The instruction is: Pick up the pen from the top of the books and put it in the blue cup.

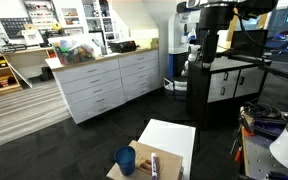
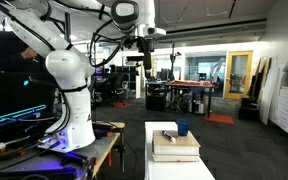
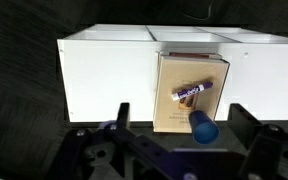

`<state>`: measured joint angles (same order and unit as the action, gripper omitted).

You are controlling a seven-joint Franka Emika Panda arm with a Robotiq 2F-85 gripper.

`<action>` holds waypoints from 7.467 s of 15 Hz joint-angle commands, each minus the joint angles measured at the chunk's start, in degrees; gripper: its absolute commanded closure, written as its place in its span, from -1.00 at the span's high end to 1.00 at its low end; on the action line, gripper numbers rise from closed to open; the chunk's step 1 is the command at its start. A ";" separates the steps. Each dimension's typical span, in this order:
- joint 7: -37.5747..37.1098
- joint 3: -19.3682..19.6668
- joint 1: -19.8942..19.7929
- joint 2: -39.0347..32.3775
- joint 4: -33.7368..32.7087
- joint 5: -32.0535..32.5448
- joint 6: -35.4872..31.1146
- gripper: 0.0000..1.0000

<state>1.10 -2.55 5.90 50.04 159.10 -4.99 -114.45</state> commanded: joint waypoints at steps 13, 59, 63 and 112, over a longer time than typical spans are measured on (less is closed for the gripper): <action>-23.24 -10.59 -0.85 -21.65 -10.53 -2.55 -6.45 1.00; -75.27 -11.80 -0.92 -46.18 -8.81 2.15 -35.66 1.00; -74.84 -11.61 0.68 -48.61 -8.63 2.14 -36.36 1.00; -77.88 0.51 11.77 -67.53 -16.02 1.65 -47.75 1.00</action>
<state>-74.93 -2.30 16.70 -17.45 142.53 -1.80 -163.58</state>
